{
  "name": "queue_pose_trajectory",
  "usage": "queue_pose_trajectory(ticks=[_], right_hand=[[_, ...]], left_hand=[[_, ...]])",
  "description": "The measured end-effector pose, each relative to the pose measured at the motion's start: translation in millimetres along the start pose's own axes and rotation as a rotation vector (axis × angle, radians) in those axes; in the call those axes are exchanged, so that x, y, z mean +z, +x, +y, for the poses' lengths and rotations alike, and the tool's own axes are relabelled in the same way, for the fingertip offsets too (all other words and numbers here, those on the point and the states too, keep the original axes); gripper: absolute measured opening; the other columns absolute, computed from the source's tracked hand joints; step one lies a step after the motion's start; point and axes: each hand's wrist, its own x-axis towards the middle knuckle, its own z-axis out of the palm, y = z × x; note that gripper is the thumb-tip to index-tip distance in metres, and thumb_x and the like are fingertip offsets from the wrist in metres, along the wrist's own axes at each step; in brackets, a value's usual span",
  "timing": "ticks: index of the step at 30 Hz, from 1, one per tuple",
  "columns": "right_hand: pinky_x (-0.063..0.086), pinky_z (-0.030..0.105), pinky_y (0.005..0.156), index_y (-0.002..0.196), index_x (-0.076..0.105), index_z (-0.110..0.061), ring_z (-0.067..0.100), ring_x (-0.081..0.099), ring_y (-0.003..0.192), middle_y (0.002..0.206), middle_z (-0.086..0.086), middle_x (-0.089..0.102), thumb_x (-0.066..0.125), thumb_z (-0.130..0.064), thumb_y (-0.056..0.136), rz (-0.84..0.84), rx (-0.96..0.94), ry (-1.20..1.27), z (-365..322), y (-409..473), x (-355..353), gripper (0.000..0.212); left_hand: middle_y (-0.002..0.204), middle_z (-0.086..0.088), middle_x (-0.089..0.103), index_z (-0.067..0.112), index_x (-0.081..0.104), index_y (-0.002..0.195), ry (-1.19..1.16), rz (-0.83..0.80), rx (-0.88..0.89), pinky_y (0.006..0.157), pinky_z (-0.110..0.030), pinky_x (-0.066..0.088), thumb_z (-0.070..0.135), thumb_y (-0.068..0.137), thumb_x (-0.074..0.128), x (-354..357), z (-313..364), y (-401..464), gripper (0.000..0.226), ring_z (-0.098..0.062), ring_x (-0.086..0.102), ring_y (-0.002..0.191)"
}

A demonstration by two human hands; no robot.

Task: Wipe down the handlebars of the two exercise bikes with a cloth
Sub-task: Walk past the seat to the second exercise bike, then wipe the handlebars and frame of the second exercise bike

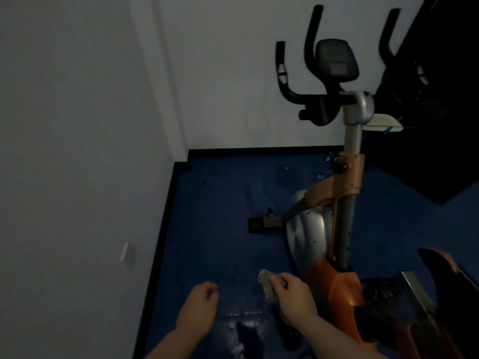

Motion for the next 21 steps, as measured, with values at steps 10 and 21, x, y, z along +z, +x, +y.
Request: queue_pose_trajectory(ticks=[10,21], right_hand=[[0.049,0.028,0.069,0.082,0.064,-0.027,0.009,0.062,0.077,0.082,-0.005,0.068,0.052,-0.037,0.094,0.183,0.067,0.191,-39.3,101.2,-60.6,0.02],[0.051,0.024,0.074,0.088,0.07,-0.02,0.009,0.066,0.081,0.081,-0.007,0.072,0.066,-0.032,0.087,0.572,0.052,0.6,-126.0,186.3,-140.4,0.013]], left_hand=[[0.116,0.008,0.054,0.027,0.058,0.114,0.03,-0.156,0.141,0.089,-0.02,0.039,0.028,0.096,0.047,-7.2,106.2,123.6,0.021,-0.006,0.053,0.105],[0.117,0.006,0.058,0.024,0.061,0.115,-0.089,-0.175,0.437,0.085,-0.017,0.038,0.02,0.096,0.048,-29.9,246.1,260.8,0.023,-0.003,0.054,0.101]])
